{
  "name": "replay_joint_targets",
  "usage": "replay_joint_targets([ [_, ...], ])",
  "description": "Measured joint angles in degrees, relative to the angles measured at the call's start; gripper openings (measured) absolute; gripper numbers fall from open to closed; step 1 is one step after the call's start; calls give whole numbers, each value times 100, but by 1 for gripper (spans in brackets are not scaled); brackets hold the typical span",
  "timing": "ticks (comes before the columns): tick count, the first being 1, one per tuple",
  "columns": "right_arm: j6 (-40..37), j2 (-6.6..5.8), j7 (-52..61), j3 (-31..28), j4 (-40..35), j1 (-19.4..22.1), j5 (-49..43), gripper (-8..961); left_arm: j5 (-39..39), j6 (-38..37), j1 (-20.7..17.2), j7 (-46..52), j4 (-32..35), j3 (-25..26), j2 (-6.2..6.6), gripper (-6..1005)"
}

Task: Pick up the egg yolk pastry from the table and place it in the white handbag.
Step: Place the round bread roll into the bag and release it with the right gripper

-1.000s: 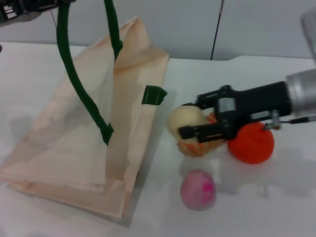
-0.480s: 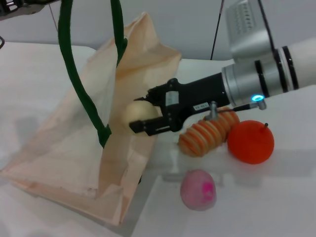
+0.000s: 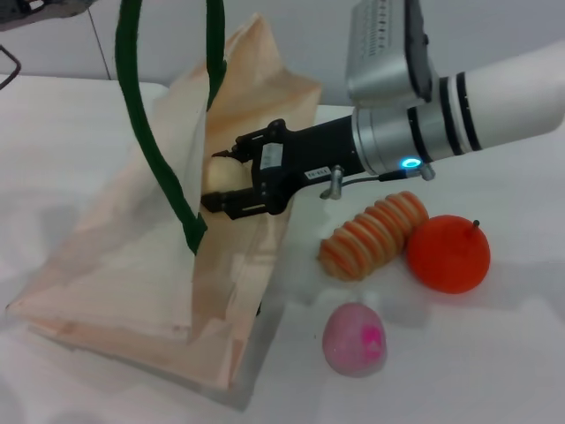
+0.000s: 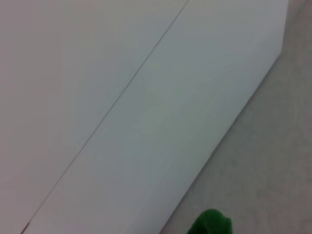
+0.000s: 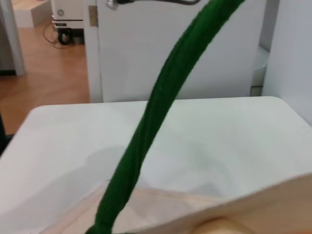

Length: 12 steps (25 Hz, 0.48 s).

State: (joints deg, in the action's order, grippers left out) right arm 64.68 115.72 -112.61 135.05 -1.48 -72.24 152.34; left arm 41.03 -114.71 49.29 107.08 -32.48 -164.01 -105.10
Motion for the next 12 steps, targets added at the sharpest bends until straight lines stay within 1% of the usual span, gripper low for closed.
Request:
replay_joint_targets([
  [2, -113, 4, 19, 6, -69, 3, -10, 586, -8, 1, 45, -2, 28, -4, 3, 213],
  [4, -234, 14, 27, 9, -312, 19, -98, 586, -17, 1, 76, -10, 40, -8, 4, 213],
  [8, -254, 18, 19, 7, -525, 27, -152, 585, -33, 9, 110, -22, 41, -9, 7, 215],
  [11, -315, 19, -33, -33, -698, 90, -145, 585, -59, 26, 113, -31, 40, -8, 7, 216],
  [12, -442, 15, -55, -82, -770, 123, -142, 585, -80, 31, 112, -33, 40, -8, 7, 216],
])
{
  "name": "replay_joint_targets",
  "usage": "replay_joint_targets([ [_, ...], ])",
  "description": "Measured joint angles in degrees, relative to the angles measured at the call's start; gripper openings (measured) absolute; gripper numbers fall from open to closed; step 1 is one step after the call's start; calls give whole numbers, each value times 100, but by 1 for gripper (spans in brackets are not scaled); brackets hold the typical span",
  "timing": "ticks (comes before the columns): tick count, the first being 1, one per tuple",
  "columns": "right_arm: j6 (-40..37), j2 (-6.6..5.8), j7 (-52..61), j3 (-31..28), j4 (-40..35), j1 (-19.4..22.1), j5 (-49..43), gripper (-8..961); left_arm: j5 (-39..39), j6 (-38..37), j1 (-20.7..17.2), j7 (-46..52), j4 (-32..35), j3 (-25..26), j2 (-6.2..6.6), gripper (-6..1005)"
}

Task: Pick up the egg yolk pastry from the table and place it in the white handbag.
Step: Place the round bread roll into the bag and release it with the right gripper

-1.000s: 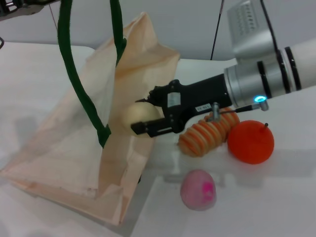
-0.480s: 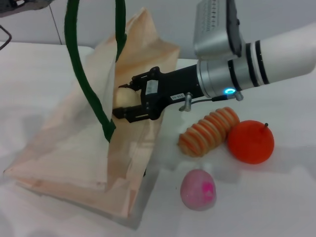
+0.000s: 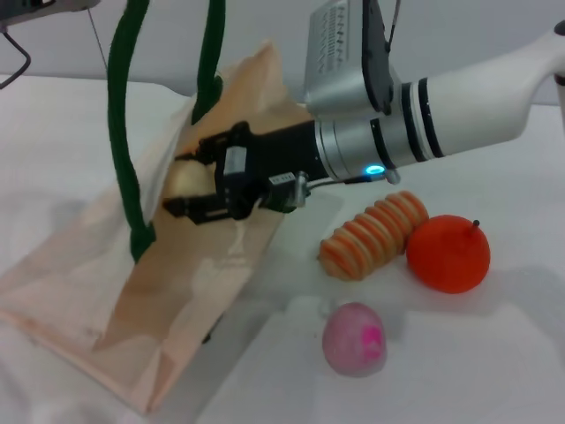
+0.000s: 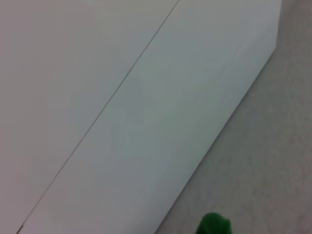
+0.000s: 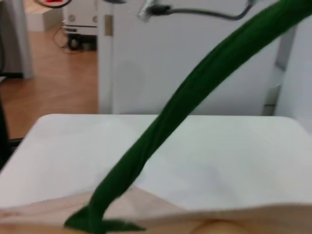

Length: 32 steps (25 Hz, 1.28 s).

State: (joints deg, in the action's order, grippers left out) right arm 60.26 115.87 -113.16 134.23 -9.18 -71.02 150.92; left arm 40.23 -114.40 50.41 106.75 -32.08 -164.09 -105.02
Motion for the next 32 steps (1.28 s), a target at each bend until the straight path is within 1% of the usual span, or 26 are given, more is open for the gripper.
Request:
replay_joint_targets([
  [8, -1746, 24, -34, -83, -537, 170, -14, 584, -52, -13, 117, 5, 42, 0, -11, 219],
  [12, -2318, 35, -40, -92, -706, 261, -13, 583, -52, -17, 133, 12, 150, 0, 5, 221],
  [15, -2617, 25, -43, -167, -792, 316, 7, 583, -52, -25, 134, 12, 157, 0, 8, 222],
  [19, -2812, 22, -77, -325, -800, 345, -6, 585, -38, -27, 140, 24, 158, 0, 8, 224],
  [24, -3387, 65, -153, -305, -876, 353, -11, 588, 29, -30, 170, 41, 163, 6, 9, 225],
  [32, -3550, 49, -297, -320, -1046, 369, -10, 593, 76, -24, 133, 45, 208, 15, 28, 228],
])
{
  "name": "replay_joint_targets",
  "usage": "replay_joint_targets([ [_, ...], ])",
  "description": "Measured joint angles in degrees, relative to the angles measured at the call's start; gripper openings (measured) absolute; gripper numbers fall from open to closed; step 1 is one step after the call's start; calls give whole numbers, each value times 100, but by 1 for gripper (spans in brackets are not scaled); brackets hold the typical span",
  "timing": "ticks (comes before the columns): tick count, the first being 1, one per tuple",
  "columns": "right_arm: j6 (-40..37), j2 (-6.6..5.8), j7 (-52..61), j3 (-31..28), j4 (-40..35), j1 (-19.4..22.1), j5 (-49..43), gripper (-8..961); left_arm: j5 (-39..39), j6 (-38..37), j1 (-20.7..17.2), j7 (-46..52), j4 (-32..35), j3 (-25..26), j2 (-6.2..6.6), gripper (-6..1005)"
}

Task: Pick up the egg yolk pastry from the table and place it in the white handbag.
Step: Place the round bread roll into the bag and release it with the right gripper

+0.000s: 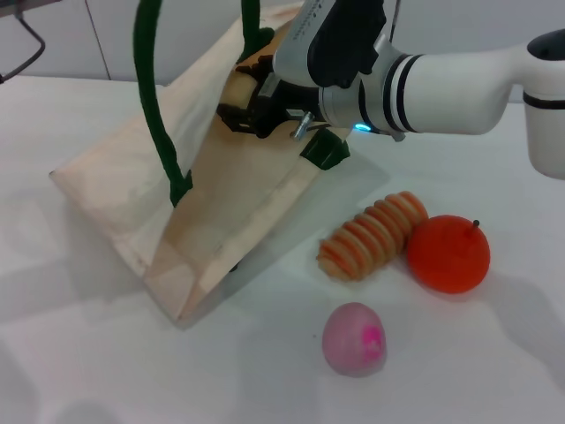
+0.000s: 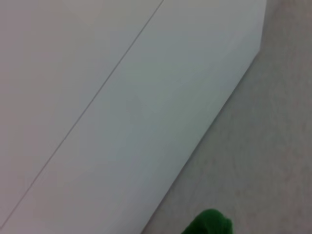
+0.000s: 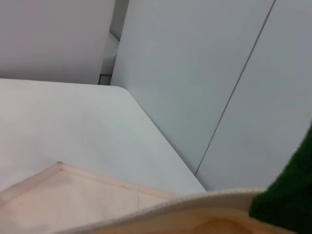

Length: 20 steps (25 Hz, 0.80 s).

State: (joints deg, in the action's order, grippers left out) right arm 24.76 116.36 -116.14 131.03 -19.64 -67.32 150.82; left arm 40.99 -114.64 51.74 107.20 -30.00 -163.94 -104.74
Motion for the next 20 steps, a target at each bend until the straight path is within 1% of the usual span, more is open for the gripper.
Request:
replay_joint_targets([
  [4, 41, -11, -4, 23, -69, 57, 0, 596, 151, 22, -156, 2, 4, 1, 39, 230],
  [8, 154, -62, 43, 17, -287, 213, -6, 598, 188, 51, -331, 2, 2, 1, 89, 231],
  [10, 309, -95, 50, -15, -351, 306, -8, 682, 191, 79, -397, 2, -13, 1, 93, 232],
  [12, 489, -156, 86, -61, -426, 416, -9, 767, 227, 122, -439, 2, -27, 3, 98, 233],
  [14, 592, -270, 195, -85, -532, 515, -10, 851, 287, 184, -483, 2, -29, 2, 102, 234],
  [17, 748, -503, 515, -95, -768, 653, -156, 873, 393, 230, -551, 2, -35, 3, 103, 235],
  [20, 933, -709, 1099, -240, -950, 782, -714, 888, 493, 279, -609, 2, -41, 4, 104, 236],
])
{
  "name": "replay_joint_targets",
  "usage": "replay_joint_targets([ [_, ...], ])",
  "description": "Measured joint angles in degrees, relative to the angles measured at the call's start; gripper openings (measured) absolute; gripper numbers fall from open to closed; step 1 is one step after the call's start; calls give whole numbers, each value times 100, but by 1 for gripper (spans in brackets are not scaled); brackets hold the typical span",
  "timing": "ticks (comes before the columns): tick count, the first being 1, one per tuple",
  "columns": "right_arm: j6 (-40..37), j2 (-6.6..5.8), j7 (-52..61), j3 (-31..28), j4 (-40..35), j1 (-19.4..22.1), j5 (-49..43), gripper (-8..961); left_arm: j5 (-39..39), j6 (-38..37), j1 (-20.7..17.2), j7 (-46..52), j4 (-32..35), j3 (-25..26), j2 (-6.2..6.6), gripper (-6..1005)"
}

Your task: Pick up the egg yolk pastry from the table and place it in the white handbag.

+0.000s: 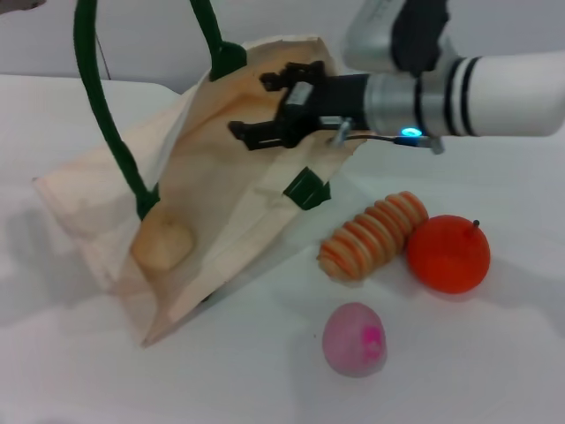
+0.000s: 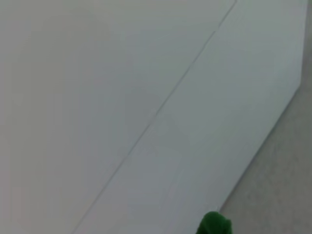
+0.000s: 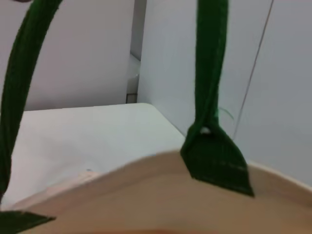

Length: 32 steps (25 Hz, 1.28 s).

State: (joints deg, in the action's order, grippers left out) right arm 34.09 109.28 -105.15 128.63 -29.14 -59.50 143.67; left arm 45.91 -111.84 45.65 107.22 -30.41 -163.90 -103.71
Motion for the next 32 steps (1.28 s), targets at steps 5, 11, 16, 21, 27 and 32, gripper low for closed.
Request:
replay_joint_targets([
  [5, 253, -252, 1015, -782, -328, 425, -1394, 887, 36, 342, -76, 176, 9, -5, 0, 238],
  [11, 864, -358, 1743, -2908, -1646, 1768, -3408, 886, 34, 639, -115, 222, 27, -6, -6, 240],
  [16, 1297, 225, 1818, -4784, -3184, 2921, -4859, 886, 133, 831, -196, 193, 42, -2, -41, 242],
  [21, 1494, 701, 1738, -5769, -3403, 3055, -5683, 885, 304, 921, -249, -55, 48, -1, -111, 521],
  [27, 1374, 707, 373, -5953, -2734, 3096, -4354, 884, 422, 1522, -262, -1036, 45, -1, -452, 730],
  [32, 1401, 713, -1196, -5959, -1949, 3103, -2749, 883, 679, 2262, -365, -2005, 43, -1, -784, 778],
])
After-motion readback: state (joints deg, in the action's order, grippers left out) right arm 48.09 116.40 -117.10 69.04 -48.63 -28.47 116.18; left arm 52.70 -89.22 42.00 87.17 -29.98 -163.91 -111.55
